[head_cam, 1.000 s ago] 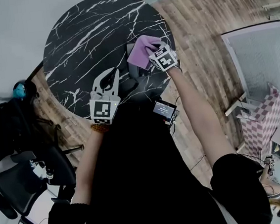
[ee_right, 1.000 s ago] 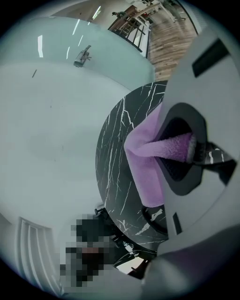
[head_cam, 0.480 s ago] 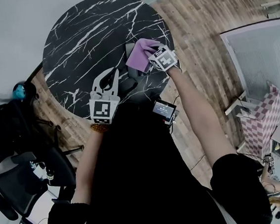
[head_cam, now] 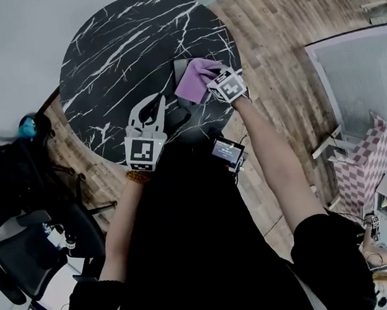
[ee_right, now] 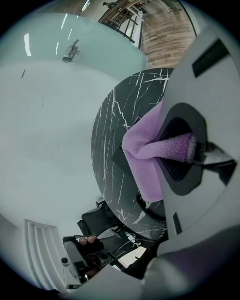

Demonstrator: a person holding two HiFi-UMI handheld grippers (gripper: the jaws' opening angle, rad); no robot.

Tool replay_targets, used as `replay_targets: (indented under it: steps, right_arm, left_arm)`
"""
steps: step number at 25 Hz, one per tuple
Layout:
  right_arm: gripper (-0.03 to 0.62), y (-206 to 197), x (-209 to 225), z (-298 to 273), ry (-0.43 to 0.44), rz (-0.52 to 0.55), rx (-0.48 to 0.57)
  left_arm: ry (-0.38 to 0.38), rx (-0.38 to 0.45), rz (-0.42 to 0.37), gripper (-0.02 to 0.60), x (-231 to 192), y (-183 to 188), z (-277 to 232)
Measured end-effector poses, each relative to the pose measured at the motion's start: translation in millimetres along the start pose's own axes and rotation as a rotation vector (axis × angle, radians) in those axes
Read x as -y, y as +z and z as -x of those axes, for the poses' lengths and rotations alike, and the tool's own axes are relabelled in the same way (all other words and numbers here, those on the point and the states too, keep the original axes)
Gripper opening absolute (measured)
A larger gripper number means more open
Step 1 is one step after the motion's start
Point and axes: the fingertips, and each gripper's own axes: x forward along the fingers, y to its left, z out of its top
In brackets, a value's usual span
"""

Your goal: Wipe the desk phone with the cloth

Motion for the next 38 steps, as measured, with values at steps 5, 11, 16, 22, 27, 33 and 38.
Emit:
replay_targets:
  steps: [5,11,16,22,27,33,38]
  right_arm:
    - [0.057,-3,-6,2,0.024,-0.015,-0.001]
    - [0.057,-5,-11,5,0.041,-0.029,-0.001]
    - [0.057,-11,-16,3,0.051,-0.048,0.001]
    - [0.057,-19,-23,5,0.065,-0.022,-0.006]
    - [0.057,-26,-29,3,0.076,-0.025,-0.015]
    - [0.057,-33,-34,3,0.082,-0.046,-0.018]
    - [0.057,-39,-41,3,0.091,-0.054,-0.028]
  left_arm:
    - [-0.005,-0.001,-0.001,0.012,2,0,-1]
    - [-0.002,-0.002,-0.002,0.014,1,0,0]
    - [-0.003,-0.004,-0.004,0.014,1,-2,0]
    - [-0.008,-0.008,-0.006,0.014,4,-3,0]
    - [-0.015,-0.01,-0.009,0.013,7,-4,1]
    - [-0.02,-0.013,-0.012,0.014,8,-4,1]
    - [-0.022,-0.014,-0.014,0.014,9,-3,1]
